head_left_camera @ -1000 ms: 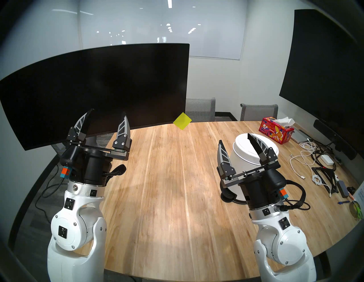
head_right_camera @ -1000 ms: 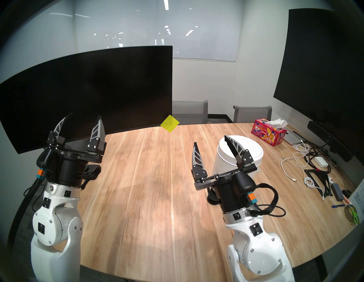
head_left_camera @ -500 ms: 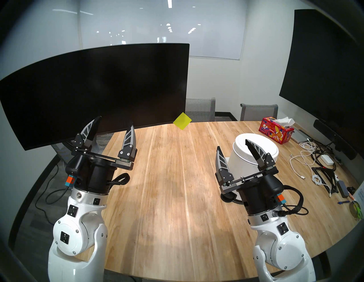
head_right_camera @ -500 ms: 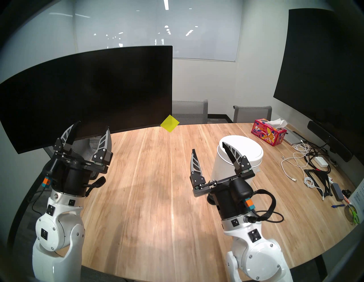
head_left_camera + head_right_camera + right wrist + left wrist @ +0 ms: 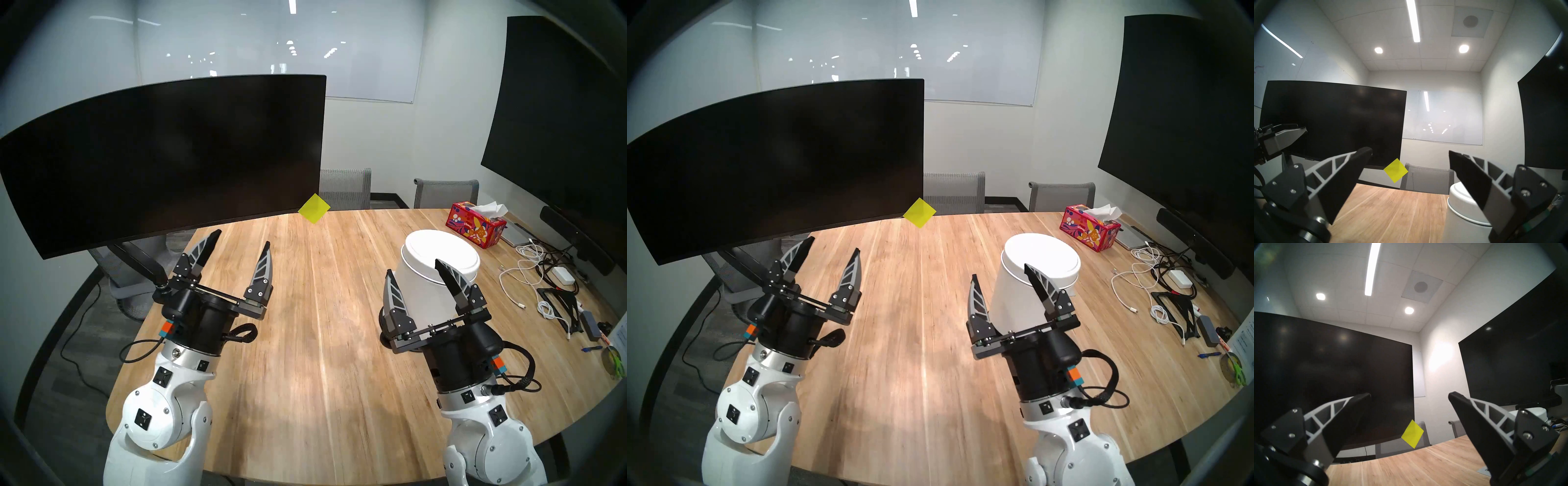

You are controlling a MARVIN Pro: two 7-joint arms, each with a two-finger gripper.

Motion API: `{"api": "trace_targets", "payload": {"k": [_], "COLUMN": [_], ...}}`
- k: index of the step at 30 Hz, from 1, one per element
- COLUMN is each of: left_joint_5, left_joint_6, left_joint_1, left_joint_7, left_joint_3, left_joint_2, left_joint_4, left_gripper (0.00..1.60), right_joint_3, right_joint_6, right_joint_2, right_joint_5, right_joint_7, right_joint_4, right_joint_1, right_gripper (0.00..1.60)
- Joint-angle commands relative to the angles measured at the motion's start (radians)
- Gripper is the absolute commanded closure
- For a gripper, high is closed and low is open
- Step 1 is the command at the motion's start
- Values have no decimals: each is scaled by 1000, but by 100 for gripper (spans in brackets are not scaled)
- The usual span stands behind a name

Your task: Peel the sticky note off the monitor, open the trash can lid and drop the sticker into the trash can

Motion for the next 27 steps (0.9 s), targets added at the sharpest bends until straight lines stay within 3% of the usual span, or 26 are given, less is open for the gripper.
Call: {"api": "trace_targets", "payload": {"k": [1, 7, 14, 27], "left_joint_5": [22, 63, 92, 127], "left_joint_6": [15, 31, 80, 194], "left_joint_1": [-52, -91, -199, -346], "left_joint_7": [-5, -13, 13, 85], "left_joint_3": [54, 116, 203, 275], "left_joint_2": [-13, -18, -4, -23], "left_joint_4": [14, 63, 125, 259], "left_gripper": [0, 0, 0, 0], "right_joint_3": [-7, -4, 5, 48], "right_joint_6": [-73, -112, -163, -224], "right_joint_2": [11, 19, 25, 36], "right_joint_5": [22, 26, 39, 71], "right_joint_7": [11, 13, 22, 31], "right_joint_4": [-28, -28, -28, -28], "right_joint_1": [-32, -35, -34, -44], "right_gripper": [0, 0, 0, 0]}}
